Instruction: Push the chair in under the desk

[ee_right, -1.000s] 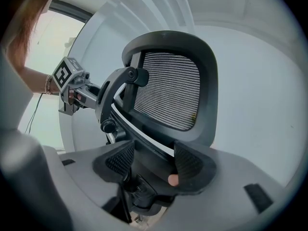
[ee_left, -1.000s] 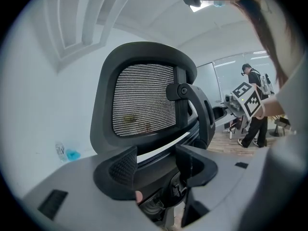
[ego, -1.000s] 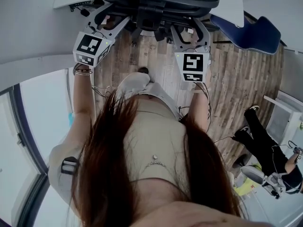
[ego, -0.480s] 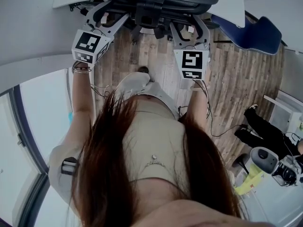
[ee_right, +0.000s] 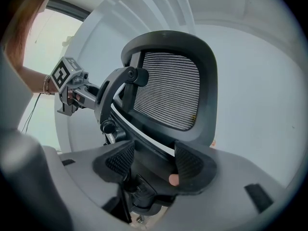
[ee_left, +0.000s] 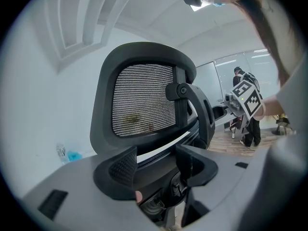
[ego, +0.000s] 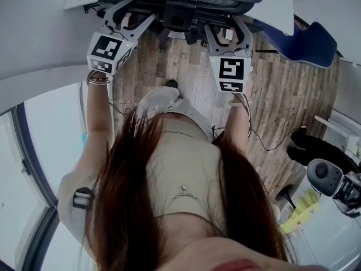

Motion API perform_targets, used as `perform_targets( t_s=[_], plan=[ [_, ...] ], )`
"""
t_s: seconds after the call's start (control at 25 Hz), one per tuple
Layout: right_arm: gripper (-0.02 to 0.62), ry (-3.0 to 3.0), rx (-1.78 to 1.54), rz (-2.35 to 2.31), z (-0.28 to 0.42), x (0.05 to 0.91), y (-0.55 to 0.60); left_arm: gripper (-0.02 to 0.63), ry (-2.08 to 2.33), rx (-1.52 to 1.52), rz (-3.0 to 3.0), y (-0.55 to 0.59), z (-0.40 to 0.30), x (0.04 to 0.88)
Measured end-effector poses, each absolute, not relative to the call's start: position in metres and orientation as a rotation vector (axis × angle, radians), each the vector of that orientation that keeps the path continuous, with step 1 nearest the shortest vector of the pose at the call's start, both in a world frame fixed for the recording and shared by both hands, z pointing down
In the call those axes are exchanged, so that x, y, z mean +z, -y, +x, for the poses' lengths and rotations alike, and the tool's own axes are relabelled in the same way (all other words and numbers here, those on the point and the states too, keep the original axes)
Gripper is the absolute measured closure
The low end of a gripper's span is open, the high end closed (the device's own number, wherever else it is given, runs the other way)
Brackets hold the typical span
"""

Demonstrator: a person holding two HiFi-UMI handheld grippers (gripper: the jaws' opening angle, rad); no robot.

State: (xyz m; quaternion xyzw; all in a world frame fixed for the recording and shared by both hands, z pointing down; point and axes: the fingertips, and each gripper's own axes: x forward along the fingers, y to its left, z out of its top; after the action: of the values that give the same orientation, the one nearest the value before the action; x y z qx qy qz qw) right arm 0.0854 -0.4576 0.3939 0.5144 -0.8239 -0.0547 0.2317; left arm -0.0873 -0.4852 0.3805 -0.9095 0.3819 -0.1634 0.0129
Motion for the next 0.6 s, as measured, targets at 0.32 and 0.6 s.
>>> perform_targets(
  t_s=[0.32, 0.6],
  plan=[
    [0.328, 2.278, -0.169, 1.416, 0.0847, 0.3936, 0.4596, 0.357, -1.205, -0.509, -2.823, 0.4858, -0.0879, 0.3805],
    [0.328, 2.287, -0.184, 1.407, 0.0834, 0.3924, 0.4636, 0.359, -1.222, -0.495, -2.813, 0.4871, -0.0893, 0.3791]
  ],
)
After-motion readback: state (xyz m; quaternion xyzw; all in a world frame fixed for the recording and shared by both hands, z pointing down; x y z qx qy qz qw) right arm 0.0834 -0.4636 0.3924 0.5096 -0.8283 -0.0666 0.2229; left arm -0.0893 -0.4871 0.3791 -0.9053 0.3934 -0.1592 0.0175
